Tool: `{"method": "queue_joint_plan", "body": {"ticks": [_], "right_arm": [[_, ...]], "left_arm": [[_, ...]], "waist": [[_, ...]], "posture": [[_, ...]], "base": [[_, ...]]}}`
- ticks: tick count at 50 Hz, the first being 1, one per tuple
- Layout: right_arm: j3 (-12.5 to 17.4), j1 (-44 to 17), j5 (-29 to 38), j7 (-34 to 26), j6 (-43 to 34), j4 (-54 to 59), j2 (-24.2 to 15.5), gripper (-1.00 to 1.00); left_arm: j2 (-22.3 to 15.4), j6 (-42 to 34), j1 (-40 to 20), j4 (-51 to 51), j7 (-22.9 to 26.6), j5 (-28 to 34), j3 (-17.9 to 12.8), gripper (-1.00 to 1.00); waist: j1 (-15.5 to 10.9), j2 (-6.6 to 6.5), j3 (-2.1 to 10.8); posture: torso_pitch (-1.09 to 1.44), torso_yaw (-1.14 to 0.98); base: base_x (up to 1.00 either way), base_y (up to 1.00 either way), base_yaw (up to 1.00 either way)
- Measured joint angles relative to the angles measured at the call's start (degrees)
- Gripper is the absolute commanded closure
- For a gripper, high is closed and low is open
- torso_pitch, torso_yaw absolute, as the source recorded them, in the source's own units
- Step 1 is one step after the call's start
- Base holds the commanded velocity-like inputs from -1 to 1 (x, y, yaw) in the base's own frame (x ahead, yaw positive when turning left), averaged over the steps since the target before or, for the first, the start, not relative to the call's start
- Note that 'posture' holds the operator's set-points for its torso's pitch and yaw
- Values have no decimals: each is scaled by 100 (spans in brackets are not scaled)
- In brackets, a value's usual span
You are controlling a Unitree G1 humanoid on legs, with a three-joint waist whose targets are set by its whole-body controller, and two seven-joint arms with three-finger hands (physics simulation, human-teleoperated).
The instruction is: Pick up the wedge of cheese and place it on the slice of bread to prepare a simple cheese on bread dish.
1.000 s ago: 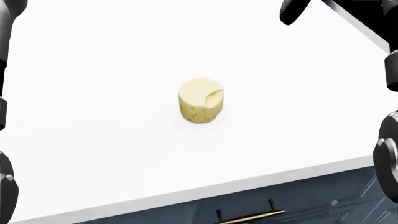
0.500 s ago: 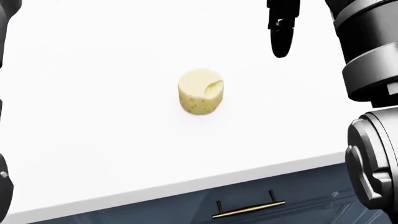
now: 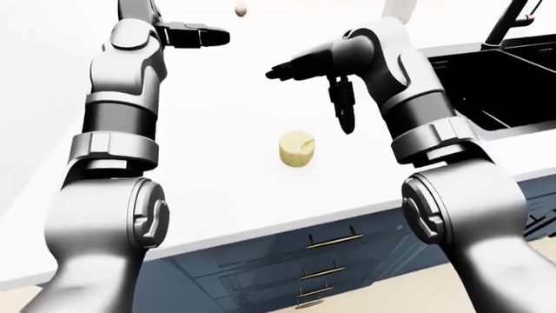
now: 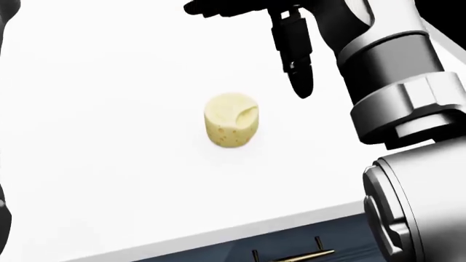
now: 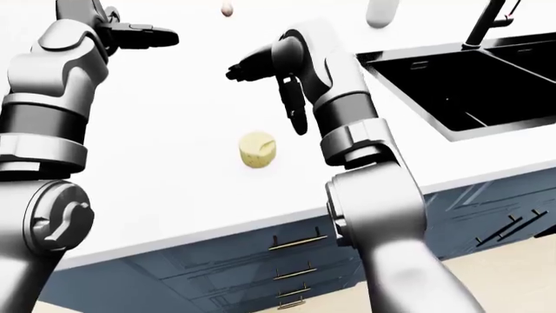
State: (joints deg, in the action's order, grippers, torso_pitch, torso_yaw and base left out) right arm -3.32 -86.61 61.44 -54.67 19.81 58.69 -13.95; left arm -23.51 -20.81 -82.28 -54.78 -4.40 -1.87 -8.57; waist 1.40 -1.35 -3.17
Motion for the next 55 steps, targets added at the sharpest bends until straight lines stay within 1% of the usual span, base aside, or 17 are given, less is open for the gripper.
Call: {"method": "queue_joint_plan", "body": {"ticks": [8,13,18,33,43,55], "right_arm": [[-50,374,87,-194,-56,-425,159,-100],[-159,529,316,-75,0,-514,211,-100],[-172,645,553,49,20,-643,325,-100],[-185,644,753,297,54,-428,645,-100],[-220,876,825,358,67,-414,689,-100],[-251,1003,916,426,84,-359,775,-100]], "left_arm": [[-2,12,-3,21,-12,6,-4,-100],[8,18,17,5,-14,4,0,-100],[17,25,57,4,-22,2,-5,-100],[6,39,102,10,-19,-24,-10,-100],[-10,78,113,-23,-19,-21,-11,-100],[-15,50,88,18,-10,-18,-10,-100]], "waist": [[13,-12,-2],[19,-25,-12],[28,-35,-9],[25,-53,12],[7,-52,23],[3,-55,36]], "posture": [[0,0],[0,0],[0,0],[0,0],[0,0],[0,0]], "base": [[0,0,0],[0,0,0],[0,0,0],[0,0,0],[0,0,0],[0,0,0]]}}
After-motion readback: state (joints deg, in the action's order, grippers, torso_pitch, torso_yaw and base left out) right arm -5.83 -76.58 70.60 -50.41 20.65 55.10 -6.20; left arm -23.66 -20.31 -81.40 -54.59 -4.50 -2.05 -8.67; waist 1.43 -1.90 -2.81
